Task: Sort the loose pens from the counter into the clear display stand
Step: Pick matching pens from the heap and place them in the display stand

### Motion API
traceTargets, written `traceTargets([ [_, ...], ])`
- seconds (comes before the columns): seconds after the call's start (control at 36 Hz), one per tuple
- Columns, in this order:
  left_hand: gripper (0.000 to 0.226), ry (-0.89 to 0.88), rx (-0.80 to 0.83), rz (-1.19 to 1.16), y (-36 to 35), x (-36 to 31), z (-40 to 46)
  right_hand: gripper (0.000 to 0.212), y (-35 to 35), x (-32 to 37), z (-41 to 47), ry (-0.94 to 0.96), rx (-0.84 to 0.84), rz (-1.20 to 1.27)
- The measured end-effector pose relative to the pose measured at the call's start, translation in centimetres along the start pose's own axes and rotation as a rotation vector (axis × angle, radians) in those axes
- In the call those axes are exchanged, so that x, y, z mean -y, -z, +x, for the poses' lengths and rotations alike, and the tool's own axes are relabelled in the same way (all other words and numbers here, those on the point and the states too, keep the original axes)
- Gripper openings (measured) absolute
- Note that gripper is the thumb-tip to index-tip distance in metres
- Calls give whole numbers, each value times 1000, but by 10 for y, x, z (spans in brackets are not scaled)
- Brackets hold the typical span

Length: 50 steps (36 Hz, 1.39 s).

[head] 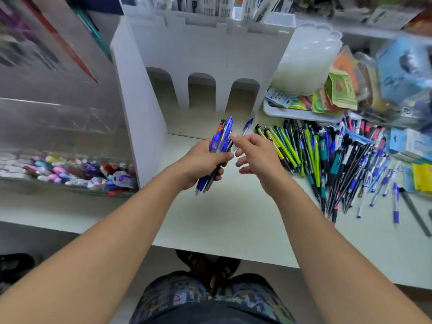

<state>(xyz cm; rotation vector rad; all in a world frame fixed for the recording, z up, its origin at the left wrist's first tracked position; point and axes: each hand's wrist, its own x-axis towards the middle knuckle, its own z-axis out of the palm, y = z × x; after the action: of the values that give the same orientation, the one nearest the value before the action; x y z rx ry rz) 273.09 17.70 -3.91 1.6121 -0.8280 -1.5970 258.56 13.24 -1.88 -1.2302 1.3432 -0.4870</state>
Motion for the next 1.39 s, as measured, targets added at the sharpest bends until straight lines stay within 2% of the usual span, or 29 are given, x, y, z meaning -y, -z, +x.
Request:
traceTargets([
  [0.08, 16, -37, 13, 170, 9, -7, -11, 54, -1, 23, 5, -10, 102, -202],
  [0.17, 21, -75, -51, 248, 13, -11, -18, 45, -10, 37, 10, 21, 148, -275],
  [0.28, 19, -148, -165, 271, 17, -11, -23, 24, -26, 46, 14, 109, 187, -176],
  [0.36, 26, -147, -209, 177, 17, -7, -27, 14, -31, 47, 11, 113, 247, -98],
  [0.56, 30, -94, -180, -36, 16, 5, -36, 8, -36, 36, 10, 78, 332, 6],
  [0.75, 29, 3, -77, -341, 17, 11, -39, 23, -34, 30, 7, 58, 279, 89],
  [0.89, 42, -13, -109, -296, 14, 11, -39, 17, -35, 24, 5, 70, 261, 168],
  [1.06, 41, -27, -221, -323, 18, 4, -50, 14, -51, 28, -3, 94, 225, 265],
  [1.17, 37, -74, -214, -279, 35, 0, -67, 22, -66, 43, -10, 207, 263, 107],
  [1.25, 36, -116, -184, -250, 52, -7, -82, 18, -77, 57, -16, 299, 287, 32],
  [1.39, 33, -174, -173, -284, 77, -22, -96, 11, -102, 84, -30, 392, 199, 96],
])
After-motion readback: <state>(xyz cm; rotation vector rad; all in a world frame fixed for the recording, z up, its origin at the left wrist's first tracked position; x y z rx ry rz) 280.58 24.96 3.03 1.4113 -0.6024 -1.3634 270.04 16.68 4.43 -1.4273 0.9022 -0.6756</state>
